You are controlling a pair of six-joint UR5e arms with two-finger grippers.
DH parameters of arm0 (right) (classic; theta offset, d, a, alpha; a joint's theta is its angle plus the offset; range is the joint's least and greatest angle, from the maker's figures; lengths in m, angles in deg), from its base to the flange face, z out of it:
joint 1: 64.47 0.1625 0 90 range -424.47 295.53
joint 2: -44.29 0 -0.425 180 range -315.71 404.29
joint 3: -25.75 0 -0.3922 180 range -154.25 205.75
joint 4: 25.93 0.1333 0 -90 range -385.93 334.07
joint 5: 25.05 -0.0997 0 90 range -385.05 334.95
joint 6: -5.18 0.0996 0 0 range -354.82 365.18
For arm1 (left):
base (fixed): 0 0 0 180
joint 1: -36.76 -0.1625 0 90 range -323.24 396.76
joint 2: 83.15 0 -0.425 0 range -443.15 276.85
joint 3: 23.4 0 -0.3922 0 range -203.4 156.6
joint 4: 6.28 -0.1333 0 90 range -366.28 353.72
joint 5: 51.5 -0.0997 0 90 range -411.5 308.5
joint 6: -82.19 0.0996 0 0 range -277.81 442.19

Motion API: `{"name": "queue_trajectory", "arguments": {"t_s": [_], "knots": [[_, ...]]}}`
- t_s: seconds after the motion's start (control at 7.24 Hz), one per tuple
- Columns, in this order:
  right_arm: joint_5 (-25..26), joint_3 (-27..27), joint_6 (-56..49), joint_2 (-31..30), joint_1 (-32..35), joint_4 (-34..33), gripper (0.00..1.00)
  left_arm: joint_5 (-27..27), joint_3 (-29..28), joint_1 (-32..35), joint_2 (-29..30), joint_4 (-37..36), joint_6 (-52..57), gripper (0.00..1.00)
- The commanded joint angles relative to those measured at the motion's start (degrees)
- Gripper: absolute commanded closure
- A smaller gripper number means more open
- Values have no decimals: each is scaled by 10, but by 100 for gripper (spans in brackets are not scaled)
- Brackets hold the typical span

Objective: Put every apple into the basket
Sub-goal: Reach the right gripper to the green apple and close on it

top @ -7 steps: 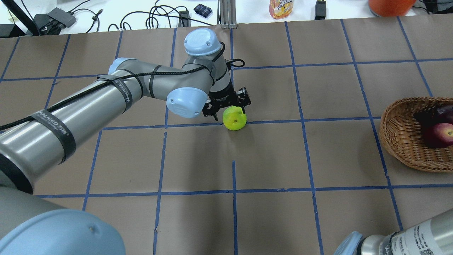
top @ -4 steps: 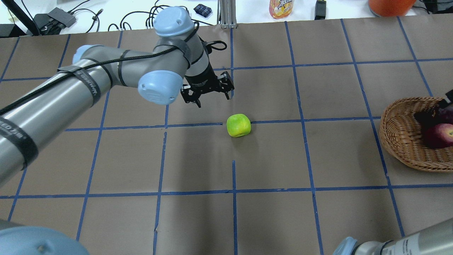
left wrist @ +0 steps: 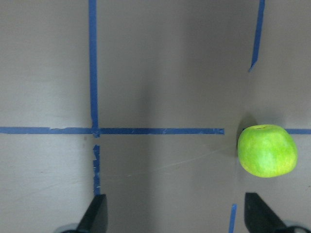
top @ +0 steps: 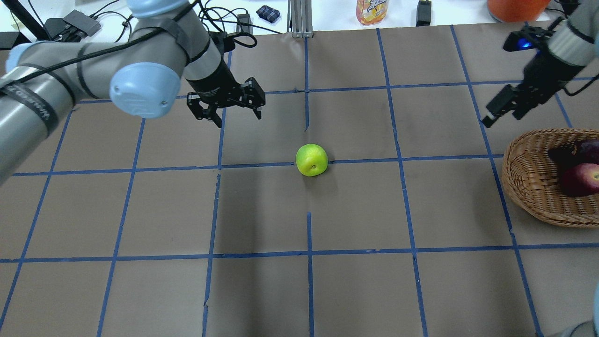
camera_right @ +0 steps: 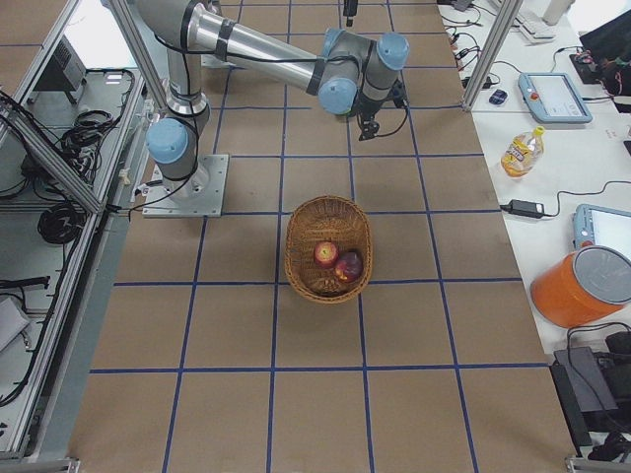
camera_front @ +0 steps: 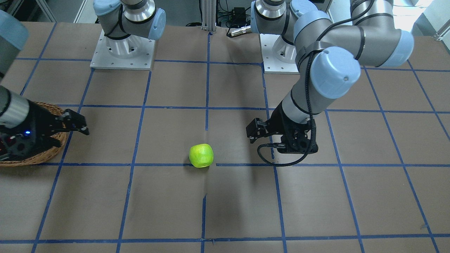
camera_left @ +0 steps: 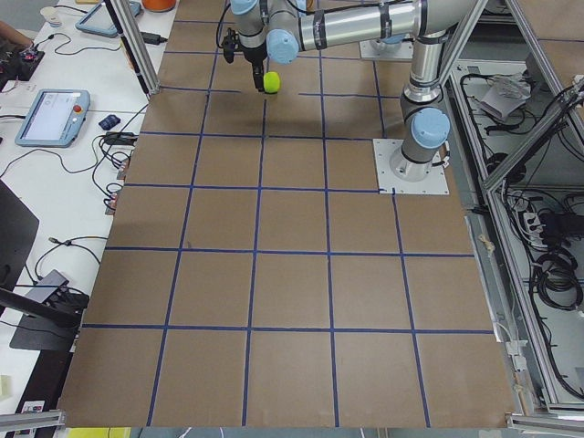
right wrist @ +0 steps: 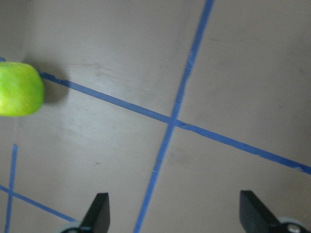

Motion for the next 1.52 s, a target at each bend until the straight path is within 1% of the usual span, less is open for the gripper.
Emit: {"name": "queue_trajectory", "arguments": {"t_s": [0.0,0.14,0.28,0.41,0.55,0.69,0.83,0.97,1.11,1.24,1.38], "knots": [[-5,6,240,59,132,-101,0,-58,-52,-11,-30,63,7,0],[-4,3,299,83,181,-151,0,-64,-65,-8,-35,66,6,0],[-7,-4,305,108,201,-186,0,-65,-58,-8,-39,66,5,0],[-33,-6,304,133,205,-208,0,-65,-50,-8,-43,71,5,0],[-34,-11,298,143,206,-208,0,-62,-52,-8,-36,70,-2,0],[-34,-30,291,150,207,-210,0,-61,-52,-8,-38,70,-2,0],[-40,-45,277,150,207,-226,1,-61,-51,-8,-43,70,0,0],[-40,-49,274,150,207,-234,12,-62,-48,-11,-42,71,5,0],[-40,-50,264,150,207,-237,35,-60,-48,-13,-42,71,5,0],[-38,-41,261,147,204,-235,65,-61,-51,-14,-43,71,5,0],[-32,-33,255,133,189,-226,70,-61,-49,-14,-43,71,5,0]]}}
